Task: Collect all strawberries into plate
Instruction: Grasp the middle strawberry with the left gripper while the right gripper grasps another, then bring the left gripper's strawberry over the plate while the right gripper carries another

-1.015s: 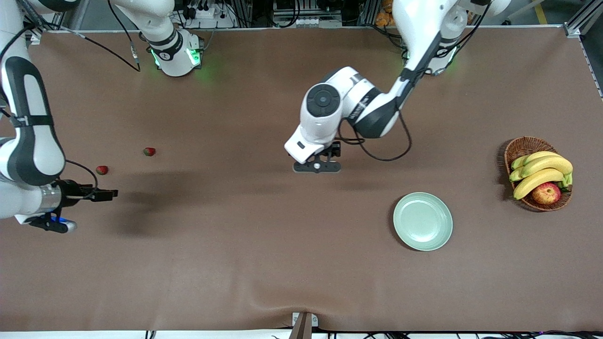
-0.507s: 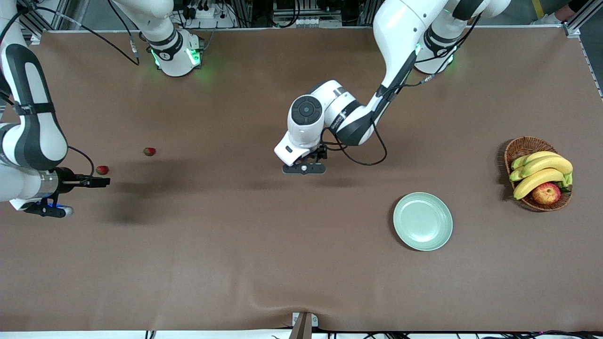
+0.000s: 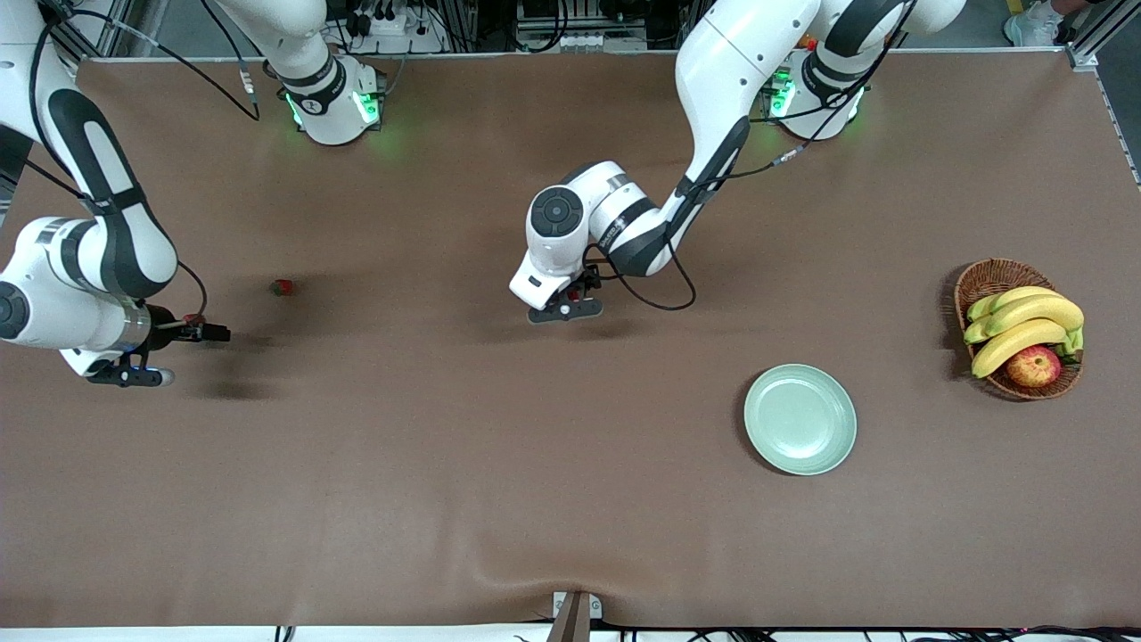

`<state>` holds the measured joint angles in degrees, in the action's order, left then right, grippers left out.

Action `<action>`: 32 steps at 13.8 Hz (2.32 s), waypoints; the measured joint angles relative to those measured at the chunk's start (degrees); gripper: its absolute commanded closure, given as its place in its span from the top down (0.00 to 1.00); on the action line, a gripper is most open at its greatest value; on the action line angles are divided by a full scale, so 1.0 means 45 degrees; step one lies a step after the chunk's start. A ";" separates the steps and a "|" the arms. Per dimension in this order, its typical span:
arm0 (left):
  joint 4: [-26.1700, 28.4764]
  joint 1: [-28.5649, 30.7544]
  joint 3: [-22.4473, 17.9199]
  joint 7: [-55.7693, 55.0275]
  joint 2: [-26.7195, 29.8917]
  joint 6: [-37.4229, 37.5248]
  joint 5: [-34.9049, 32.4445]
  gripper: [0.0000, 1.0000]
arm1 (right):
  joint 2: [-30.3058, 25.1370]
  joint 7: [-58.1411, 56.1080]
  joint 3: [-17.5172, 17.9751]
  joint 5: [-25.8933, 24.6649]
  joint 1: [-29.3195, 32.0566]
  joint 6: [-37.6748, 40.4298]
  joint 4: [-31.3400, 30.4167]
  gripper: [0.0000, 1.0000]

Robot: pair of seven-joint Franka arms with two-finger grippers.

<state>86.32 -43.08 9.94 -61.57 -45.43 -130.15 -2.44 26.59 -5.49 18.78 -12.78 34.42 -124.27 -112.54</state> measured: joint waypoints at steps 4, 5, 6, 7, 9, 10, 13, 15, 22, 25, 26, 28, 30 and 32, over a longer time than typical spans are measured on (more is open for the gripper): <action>0.0080 0.0047 -0.0095 -0.1453 0.0001 -0.0005 -0.0001 1.00 | -0.0174 -0.0628 -0.0018 -0.0993 0.0767 -0.0113 -0.0034 1.00; 0.0083 0.0062 -0.0099 -0.1867 0.0001 -0.0009 -0.0001 1.00 | -0.0172 -0.0722 -0.0023 -0.1155 0.1002 -0.0196 -0.0121 0.94; 0.0091 0.0072 -0.0107 -0.2282 0.0000 -0.0060 -0.0001 1.00 | -0.0164 -0.0913 -0.0025 -0.1215 0.1206 -0.0231 -0.0222 0.88; 0.0111 0.0104 -0.0118 -0.2663 0.0001 -0.0185 -0.0001 1.00 | -0.0142 -0.1055 -0.0026 -0.1222 0.1352 -0.0260 -0.0312 0.85; 0.0209 0.0170 -0.0123 -0.3015 0.0002 -0.0335 -0.0001 1.00 | -0.0040 -0.1156 -0.0021 -0.1223 0.1419 -0.0367 -0.0443 0.82; 0.0285 0.0169 -0.0122 -0.3088 0.0001 -0.0349 -0.0001 1.00 | 0.0036 -0.1156 -0.0002 -0.1223 0.1418 -0.0415 -0.0497 0.77; 0.0464 0.0171 -0.0122 -0.3114 0.0001 -0.0416 -0.0001 0.95 | 0.0359 -0.1156 0.0037 -0.1224 0.1410 -0.0517 -0.0583 0.73; 0.0582 0.0174 -0.0123 -0.3120 0.0002 -0.0421 -0.0001 0.69 | 0.0534 -0.1156 0.0059 -0.1225 0.1403 -0.0539 -0.0591 0.61; 0.0752 0.0174 -0.0122 -0.3119 0.0003 -0.0452 -0.0001 0.00 | 0.0777 -0.1159 0.0053 -0.1245 0.1406 -0.0633 -0.0595 0.58; 0.0752 0.0175 -0.0121 -0.3120 0.0015 -0.0454 -0.0001 0.00 | 0.0864 -0.1168 0.0021 -0.1267 0.1414 -0.0706 -0.0595 0.21; 0.0743 0.0187 -0.0122 -0.3120 0.0046 -0.0468 -0.0001 0.00 | 0.0875 -0.1170 0.0021 -0.1270 0.1414 -0.0708 -0.0595 0.09; 0.0618 0.0354 -0.0155 -0.3129 0.0294 -0.0494 -0.0001 0.00 | 0.0863 -0.1184 0.0030 -0.1276 0.1413 -0.0686 -0.0594 0.00; 0.0522 0.1012 -0.0246 -0.3132 0.0965 -0.0310 -0.0002 0.00 | 0.0863 -0.1192 0.0052 -0.1301 0.1409 -0.0675 -0.0581 0.00; 0.0503 0.2306 -0.0297 -0.2931 0.1847 0.0308 -0.0026 0.00 | 0.0861 -0.1192 0.0129 -0.1311 0.1378 -0.0356 -0.0403 0.00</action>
<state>88.58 -32.70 8.60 -74.76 -37.11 -128.77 -2.55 30.47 -10.85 19.36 -18.68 40.62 -125.87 -114.35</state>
